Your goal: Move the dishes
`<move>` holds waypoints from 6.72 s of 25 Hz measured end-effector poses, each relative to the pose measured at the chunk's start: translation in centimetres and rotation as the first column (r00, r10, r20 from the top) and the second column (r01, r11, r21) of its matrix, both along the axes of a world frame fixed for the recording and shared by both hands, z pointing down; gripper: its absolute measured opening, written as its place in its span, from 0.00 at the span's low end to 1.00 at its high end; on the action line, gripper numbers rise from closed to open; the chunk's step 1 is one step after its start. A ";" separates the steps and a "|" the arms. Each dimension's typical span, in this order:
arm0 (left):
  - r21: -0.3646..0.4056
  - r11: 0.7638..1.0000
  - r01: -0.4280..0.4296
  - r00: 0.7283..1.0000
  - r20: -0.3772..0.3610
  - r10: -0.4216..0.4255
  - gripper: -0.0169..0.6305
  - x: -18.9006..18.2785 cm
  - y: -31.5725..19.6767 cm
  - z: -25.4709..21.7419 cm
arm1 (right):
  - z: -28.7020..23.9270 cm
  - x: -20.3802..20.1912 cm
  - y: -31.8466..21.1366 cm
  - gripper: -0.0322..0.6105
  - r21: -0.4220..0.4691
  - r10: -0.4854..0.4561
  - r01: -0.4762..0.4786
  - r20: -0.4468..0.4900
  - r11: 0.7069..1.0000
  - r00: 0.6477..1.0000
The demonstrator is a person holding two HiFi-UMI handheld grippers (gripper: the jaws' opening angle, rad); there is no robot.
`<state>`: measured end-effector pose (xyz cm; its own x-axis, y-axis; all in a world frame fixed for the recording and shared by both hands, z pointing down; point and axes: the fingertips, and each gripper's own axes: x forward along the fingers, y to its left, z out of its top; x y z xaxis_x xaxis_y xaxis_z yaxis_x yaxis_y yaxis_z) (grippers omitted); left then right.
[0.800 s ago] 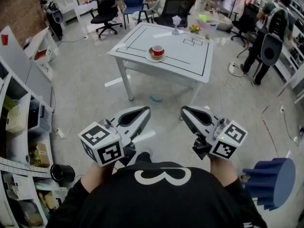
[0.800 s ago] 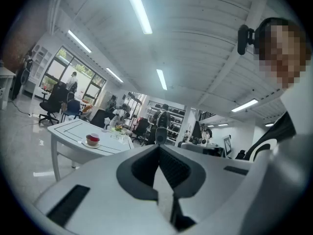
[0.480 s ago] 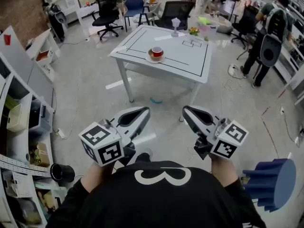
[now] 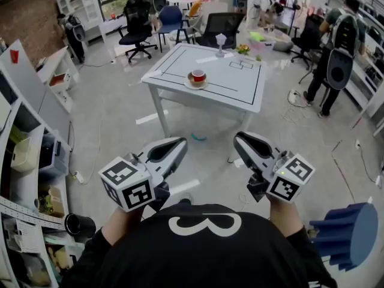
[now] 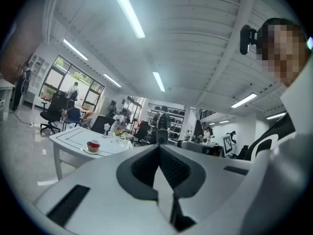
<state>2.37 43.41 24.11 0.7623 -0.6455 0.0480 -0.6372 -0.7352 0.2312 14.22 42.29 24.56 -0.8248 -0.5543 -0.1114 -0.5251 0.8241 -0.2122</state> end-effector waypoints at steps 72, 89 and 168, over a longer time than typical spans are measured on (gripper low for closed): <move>-0.415 0.910 0.009 0.999 -0.031 -0.025 0.03 -11.0 -57.4 15.1 | 19.6 -9.1 -57.8 0.45 -0.491 0.089 -0.163 -0.170 0.856 0.981; -0.475 0.875 0.089 0.991 -0.043 -0.124 0.03 -12.6 -61.2 17.1 | 25.7 -9.7 -61.4 0.34 -0.599 0.000 -0.189 -0.301 0.778 0.954; -0.506 0.838 0.203 0.959 -0.072 -0.275 0.03 -15.9 -68.4 17.6 | 25.1 -7.7 -75.7 0.43 -0.546 0.176 -0.313 -0.288 0.777 0.941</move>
<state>-13.55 -25.00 41.69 0.6095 -0.7283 0.3132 -0.7139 -0.3324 0.6164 6.57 -33.44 49.67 -0.6173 -0.6433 0.4529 -0.7791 0.4198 -0.4656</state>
